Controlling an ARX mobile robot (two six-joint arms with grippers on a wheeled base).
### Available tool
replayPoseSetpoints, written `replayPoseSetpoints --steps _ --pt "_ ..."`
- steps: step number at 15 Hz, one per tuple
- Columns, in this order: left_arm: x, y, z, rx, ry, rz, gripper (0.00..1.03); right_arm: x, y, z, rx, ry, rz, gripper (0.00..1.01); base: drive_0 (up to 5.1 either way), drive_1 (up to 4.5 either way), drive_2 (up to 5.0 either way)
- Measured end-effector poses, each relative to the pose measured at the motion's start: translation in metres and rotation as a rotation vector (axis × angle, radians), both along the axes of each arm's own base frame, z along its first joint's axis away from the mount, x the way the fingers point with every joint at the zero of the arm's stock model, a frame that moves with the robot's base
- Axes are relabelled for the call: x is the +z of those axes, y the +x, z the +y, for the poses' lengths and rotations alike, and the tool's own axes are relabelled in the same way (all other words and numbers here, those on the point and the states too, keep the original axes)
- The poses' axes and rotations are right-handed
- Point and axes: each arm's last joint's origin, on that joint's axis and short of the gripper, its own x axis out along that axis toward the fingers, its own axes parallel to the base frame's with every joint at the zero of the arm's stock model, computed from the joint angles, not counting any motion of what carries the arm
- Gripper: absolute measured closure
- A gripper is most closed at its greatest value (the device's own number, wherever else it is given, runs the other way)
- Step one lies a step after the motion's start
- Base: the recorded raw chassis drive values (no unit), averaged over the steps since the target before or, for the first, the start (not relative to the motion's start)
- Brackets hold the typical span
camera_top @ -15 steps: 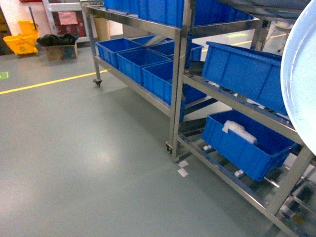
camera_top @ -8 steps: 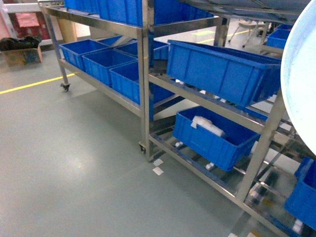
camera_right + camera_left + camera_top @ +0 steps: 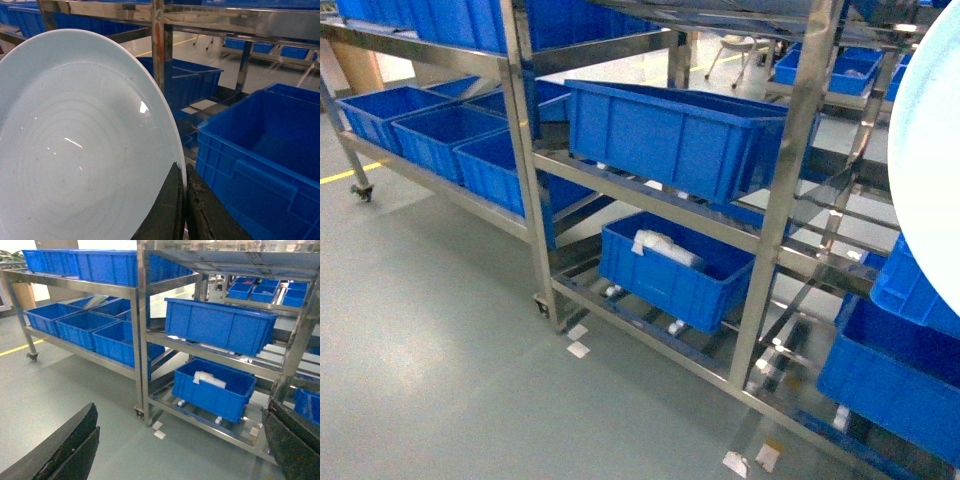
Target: Place blue tray on left shelf second layer neatly
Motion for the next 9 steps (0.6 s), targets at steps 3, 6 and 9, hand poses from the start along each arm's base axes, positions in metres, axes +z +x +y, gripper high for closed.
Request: replayPoseSetpoints --steps 3,6,9 --pt "0.0 0.0 0.0 0.0 0.0 0.0 0.05 0.0001 0.0 0.0001 0.0 0.0 -0.001 0.99 -1.6 -1.63 -1.6" --pt "0.0 0.0 0.0 0.0 0.0 0.0 0.05 0.0001 0.0 0.0 0.0 0.0 -0.001 0.99 -1.6 -1.57 -1.6" --pt "0.0 0.0 0.0 0.0 0.0 0.0 0.05 0.0001 0.0 0.0 0.0 0.0 -0.001 0.99 -1.7 -1.74 -1.7"
